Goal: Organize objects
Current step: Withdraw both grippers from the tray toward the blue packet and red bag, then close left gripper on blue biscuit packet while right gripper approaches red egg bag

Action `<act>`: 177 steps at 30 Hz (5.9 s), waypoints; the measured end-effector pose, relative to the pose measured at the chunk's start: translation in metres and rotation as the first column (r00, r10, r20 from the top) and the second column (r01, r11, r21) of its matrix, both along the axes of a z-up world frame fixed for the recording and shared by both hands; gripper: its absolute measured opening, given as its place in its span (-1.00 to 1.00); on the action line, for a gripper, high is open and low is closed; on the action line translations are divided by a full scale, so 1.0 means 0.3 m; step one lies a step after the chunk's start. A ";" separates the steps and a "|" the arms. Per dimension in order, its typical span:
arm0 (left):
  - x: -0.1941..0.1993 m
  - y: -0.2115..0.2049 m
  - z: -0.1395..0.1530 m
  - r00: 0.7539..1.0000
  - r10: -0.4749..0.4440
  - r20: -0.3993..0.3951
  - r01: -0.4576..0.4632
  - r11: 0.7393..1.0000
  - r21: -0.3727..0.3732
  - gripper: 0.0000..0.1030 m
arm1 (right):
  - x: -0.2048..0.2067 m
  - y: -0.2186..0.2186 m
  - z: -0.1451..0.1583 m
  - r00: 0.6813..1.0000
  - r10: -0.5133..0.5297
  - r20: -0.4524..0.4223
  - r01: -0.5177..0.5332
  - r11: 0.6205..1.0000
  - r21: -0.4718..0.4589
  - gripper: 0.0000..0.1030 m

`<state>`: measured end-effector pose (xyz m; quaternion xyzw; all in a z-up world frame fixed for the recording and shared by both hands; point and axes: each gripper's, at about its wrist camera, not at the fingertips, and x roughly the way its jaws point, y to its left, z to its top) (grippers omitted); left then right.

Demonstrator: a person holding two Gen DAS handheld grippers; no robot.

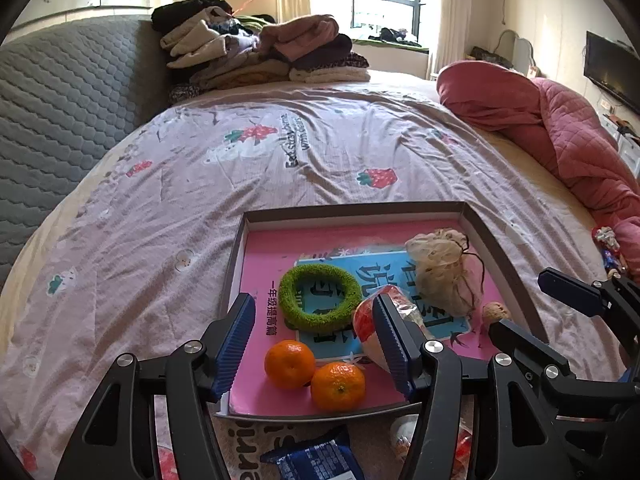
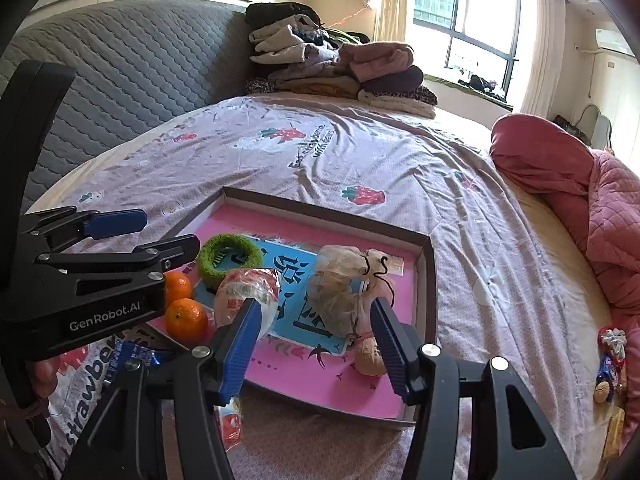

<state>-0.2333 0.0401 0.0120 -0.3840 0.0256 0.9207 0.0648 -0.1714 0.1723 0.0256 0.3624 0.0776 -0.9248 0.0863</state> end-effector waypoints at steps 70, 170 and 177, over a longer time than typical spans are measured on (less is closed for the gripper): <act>0.576 -0.132 0.226 0.987 0.042 -0.156 -0.039 0.999 0.024 0.32 | 0.504 -0.017 0.301 0.977 -0.011 -0.215 -0.001 0.999 -0.054 0.12; 0.385 -0.103 -0.312 0.998 -0.026 0.053 0.023 0.998 0.063 0.32 | 0.262 -0.073 -0.181 0.996 0.032 0.086 -0.024 0.995 -0.099 0.12; 0.361 -0.086 -0.321 0.998 -0.040 0.051 0.037 0.998 0.057 0.42 | 0.238 -0.085 -0.190 0.994 0.043 0.096 -0.033 0.994 -0.109 0.12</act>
